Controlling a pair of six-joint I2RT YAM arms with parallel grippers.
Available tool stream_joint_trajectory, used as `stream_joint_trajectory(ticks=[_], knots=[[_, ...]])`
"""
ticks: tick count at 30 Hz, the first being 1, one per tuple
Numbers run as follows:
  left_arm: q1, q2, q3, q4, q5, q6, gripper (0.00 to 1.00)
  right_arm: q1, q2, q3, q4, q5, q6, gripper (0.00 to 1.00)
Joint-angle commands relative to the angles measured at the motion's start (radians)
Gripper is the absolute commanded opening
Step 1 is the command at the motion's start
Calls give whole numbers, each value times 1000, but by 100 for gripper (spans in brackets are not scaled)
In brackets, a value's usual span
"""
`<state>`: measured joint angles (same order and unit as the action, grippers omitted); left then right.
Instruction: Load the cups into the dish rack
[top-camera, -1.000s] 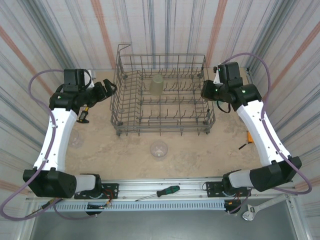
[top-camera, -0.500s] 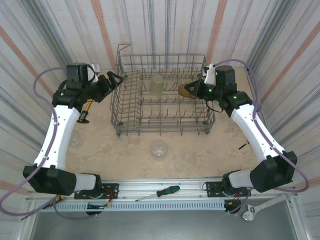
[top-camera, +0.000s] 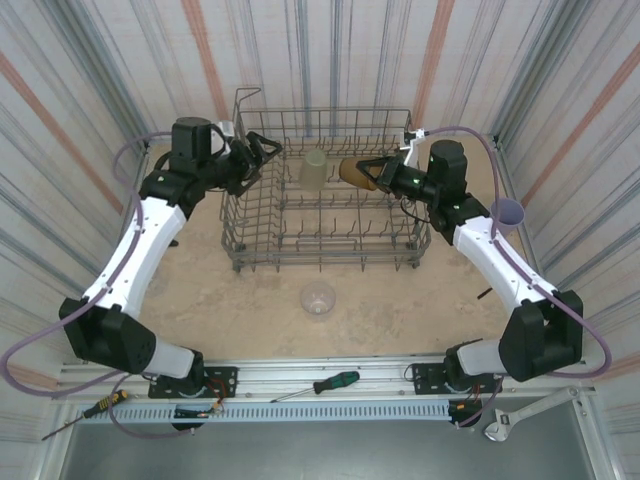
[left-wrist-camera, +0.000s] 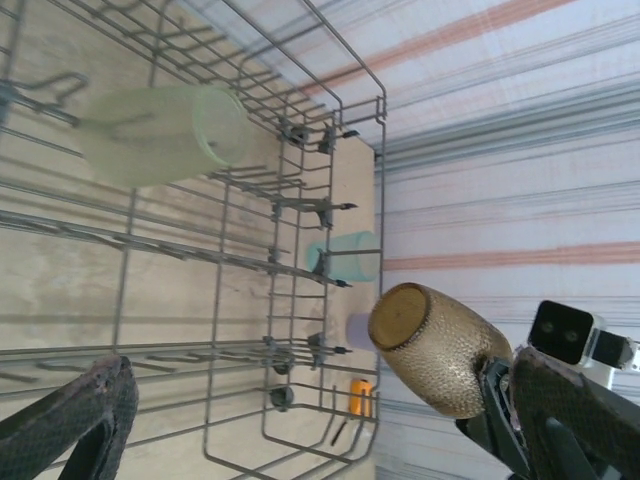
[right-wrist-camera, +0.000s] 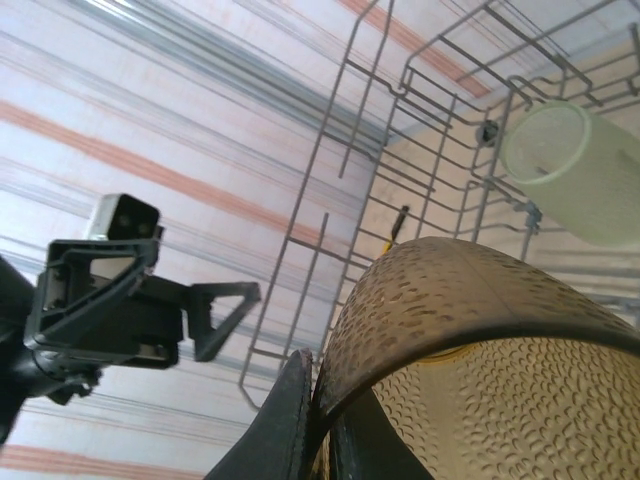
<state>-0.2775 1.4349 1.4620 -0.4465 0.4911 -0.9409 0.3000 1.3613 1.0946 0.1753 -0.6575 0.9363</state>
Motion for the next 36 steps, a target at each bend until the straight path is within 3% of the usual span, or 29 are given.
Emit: stream_joint_trajectory(ticks=[1, 6, 22, 36], knots=[[-18, 23, -17, 110, 32, -98, 99, 9, 9, -23, 193, -34, 69, 0], [-38, 57, -36, 205, 41, -187, 99, 10, 25, -86, 383, -21, 168, 0], [-99, 159, -32, 419, 50, -365, 98, 63, 150, -96, 703, -28, 353, 0], [-143, 220, -12, 477, 53, -419, 90, 93, 208, -84, 760, -22, 389, 0]])
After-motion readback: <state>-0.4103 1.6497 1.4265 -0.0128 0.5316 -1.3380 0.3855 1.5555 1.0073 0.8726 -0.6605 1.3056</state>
